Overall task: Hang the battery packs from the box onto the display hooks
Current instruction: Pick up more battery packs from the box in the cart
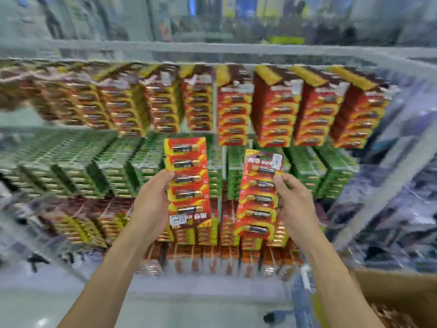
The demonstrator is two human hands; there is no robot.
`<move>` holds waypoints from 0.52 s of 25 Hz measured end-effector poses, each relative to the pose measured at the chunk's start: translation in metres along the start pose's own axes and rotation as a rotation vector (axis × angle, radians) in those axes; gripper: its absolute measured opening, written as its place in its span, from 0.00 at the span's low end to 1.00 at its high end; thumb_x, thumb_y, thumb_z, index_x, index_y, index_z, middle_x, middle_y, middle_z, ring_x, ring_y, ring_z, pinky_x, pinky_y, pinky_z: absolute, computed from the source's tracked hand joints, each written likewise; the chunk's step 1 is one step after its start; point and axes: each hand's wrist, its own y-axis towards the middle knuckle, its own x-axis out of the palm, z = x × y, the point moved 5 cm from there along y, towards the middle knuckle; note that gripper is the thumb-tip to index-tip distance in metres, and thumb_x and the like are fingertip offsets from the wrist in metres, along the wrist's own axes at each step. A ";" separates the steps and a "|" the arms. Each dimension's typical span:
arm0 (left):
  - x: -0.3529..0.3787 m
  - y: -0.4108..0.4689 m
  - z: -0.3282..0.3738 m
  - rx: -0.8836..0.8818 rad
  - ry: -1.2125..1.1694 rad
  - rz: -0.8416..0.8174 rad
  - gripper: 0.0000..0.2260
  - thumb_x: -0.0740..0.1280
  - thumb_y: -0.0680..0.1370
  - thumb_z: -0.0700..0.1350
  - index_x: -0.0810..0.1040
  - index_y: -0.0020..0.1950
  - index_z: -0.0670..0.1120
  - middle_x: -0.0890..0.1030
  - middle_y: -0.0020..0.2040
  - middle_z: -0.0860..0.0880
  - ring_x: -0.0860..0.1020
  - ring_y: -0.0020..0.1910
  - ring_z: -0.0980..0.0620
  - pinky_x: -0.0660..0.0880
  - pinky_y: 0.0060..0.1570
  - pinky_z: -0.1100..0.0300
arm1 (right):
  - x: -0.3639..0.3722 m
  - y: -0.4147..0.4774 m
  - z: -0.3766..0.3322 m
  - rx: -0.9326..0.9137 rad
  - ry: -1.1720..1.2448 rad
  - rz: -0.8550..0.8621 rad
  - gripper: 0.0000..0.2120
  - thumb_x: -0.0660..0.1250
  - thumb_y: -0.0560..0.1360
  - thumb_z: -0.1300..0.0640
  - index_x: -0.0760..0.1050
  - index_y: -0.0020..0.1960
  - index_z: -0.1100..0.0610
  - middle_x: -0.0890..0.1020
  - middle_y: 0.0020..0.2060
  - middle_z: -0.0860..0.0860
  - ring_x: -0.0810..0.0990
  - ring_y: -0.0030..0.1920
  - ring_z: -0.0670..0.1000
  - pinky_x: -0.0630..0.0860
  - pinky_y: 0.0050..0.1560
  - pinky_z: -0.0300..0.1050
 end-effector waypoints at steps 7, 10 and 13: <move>-0.145 0.025 0.066 0.074 -0.022 0.099 0.13 0.58 0.87 0.47 0.81 0.63 0.47 0.87 0.56 0.45 0.87 0.50 0.47 0.82 0.45 0.49 | 0.162 0.021 0.014 0.005 -0.066 -0.076 0.11 0.67 0.81 0.47 0.83 0.52 0.52 0.81 0.45 0.69 0.78 0.38 0.61 0.78 0.39 0.54; -0.195 0.035 0.086 0.083 -0.044 0.101 0.12 0.58 0.87 0.45 0.81 0.59 0.49 0.88 0.50 0.51 0.87 0.45 0.56 0.82 0.38 0.59 | 0.220 0.026 0.026 0.018 -0.037 -0.086 0.11 0.68 0.81 0.46 0.83 0.53 0.52 0.84 0.46 0.63 0.81 0.41 0.63 0.80 0.42 0.56; -0.228 0.049 0.100 0.075 -0.074 0.106 0.11 0.59 0.87 0.45 0.81 0.61 0.47 0.88 0.51 0.51 0.87 0.46 0.55 0.82 0.41 0.56 | 0.259 0.031 0.035 -0.013 -0.070 -0.091 0.22 0.73 0.72 0.32 0.83 0.58 0.46 0.78 0.46 0.59 0.75 0.45 0.61 0.74 0.48 0.59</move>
